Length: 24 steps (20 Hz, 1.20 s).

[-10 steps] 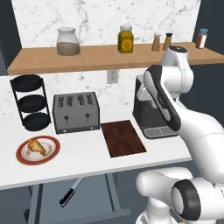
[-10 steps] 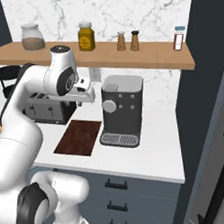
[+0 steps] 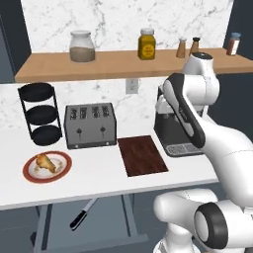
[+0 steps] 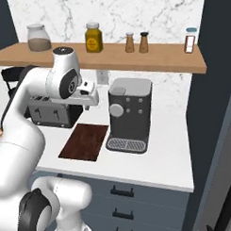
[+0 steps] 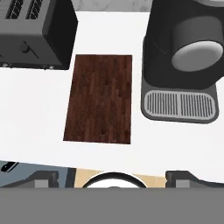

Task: Pick up the knife from the drawer and place it on the cutting board. Then place the meat from the plate to the cutting board.

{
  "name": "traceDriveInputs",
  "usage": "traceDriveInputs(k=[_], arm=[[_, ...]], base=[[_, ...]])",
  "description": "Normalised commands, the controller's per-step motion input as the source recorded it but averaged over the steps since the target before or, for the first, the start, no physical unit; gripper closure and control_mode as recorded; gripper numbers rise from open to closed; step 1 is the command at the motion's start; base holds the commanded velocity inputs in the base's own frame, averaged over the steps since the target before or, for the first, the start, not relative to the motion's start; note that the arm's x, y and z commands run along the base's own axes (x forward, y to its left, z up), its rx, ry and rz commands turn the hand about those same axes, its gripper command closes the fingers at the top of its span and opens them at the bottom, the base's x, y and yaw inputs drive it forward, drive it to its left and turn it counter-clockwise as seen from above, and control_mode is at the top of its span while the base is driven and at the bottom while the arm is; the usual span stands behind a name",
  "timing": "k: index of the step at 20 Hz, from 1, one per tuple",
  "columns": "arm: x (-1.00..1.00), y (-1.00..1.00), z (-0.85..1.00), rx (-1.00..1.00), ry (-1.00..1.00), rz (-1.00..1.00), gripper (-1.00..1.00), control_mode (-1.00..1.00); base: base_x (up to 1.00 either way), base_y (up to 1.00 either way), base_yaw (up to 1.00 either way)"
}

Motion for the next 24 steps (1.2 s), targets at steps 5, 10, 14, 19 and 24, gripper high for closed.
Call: traceDriveInputs(k=[5,10,14,19,24], arm=[[0.0,0.0,0.0,0.0,0.0,0.0,-1.0,1.0],[0.0,0.0,0.0,0.0,0.0,0.0,-1.0,1.0],[0.0,0.0,0.0,0.0,0.0,0.0,-1.0,1.0],[0.0,0.0,0.0,0.0,0.0,0.0,-1.0,1.0],[0.0,0.0,0.0,0.0,0.0,0.0,-1.0,1.0]], base=[[-0.12,-0.08,0.24],[-0.04,-0.01,0.35],[-0.04,-0.06,0.44],[-0.16,-0.09,0.43],[-0.42,-0.05,0.29]])
